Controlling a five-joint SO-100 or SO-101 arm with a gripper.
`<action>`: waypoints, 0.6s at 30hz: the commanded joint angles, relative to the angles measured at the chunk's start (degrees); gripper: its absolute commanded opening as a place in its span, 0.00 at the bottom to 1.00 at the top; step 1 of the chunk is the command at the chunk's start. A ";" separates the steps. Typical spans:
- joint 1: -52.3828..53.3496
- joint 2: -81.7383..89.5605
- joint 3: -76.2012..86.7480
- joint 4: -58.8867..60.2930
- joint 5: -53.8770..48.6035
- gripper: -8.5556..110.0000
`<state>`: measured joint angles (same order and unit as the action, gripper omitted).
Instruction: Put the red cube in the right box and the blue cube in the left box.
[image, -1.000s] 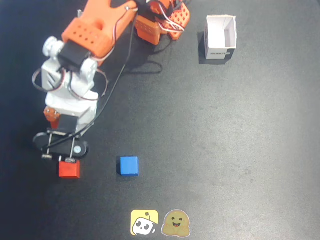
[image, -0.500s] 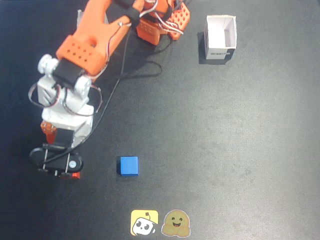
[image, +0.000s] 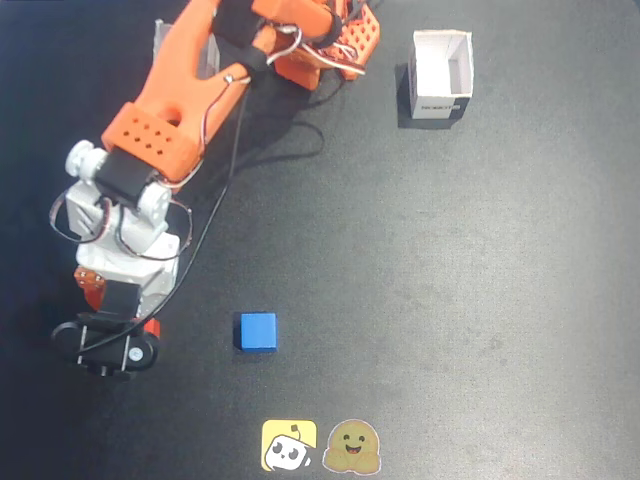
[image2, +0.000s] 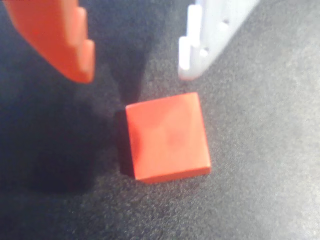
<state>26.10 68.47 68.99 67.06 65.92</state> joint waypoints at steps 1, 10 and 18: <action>-0.35 0.44 -3.69 0.26 0.70 0.19; -4.04 -1.58 -4.92 -1.76 -0.62 0.20; -4.75 -3.43 -5.27 -2.55 -1.58 0.23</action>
<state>21.36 64.42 67.41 65.74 65.13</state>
